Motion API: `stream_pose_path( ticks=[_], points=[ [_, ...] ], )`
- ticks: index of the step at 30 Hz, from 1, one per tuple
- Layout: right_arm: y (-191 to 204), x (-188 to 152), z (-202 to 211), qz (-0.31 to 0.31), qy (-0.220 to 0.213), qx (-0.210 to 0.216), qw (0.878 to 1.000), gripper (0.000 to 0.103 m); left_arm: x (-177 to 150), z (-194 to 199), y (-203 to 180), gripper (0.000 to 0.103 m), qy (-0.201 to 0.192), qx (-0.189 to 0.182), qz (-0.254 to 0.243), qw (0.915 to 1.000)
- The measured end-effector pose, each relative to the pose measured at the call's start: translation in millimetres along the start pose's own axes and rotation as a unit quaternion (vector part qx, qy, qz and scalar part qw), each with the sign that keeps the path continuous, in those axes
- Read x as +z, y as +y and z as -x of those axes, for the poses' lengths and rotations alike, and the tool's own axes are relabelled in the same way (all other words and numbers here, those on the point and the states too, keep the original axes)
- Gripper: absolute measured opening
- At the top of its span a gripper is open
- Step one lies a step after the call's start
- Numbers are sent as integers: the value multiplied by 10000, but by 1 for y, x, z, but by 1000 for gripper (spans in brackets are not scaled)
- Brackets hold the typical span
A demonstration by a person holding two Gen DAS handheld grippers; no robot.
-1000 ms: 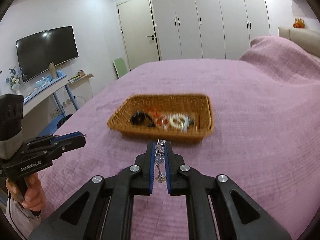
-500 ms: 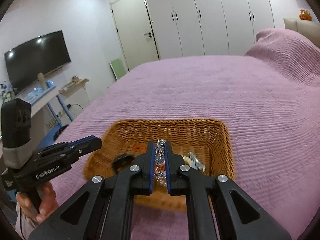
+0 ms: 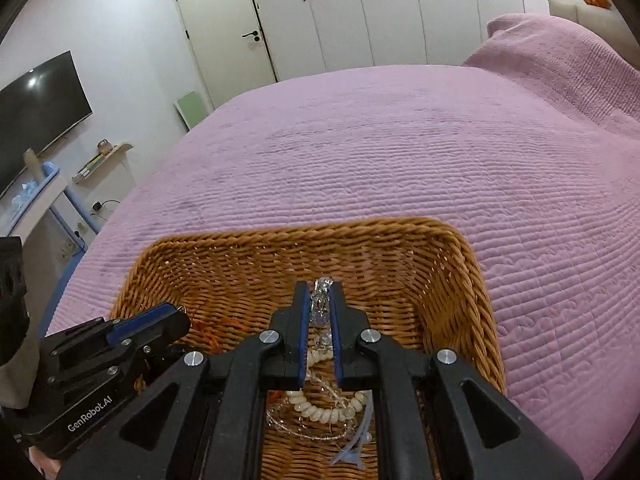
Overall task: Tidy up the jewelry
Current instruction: 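Carry both items into the wicker basket and open both tools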
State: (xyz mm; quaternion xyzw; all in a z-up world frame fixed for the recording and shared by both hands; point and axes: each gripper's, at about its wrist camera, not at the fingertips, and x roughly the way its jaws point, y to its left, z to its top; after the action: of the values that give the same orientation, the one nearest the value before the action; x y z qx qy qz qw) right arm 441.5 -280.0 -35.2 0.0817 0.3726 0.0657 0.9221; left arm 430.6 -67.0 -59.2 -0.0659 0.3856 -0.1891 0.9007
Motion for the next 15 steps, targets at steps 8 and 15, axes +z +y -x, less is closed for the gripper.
stream_pose_path(
  ticks=[8,15],
  points=[
    [-5,-4,32,-130,-279,71,9995,45,-9,35,-10,66,-407,-143,-5,9991],
    [9,-39,84,7,-477,237,9986,45,-36,90,-16,66,-817,-146,257,9962]
  ],
)
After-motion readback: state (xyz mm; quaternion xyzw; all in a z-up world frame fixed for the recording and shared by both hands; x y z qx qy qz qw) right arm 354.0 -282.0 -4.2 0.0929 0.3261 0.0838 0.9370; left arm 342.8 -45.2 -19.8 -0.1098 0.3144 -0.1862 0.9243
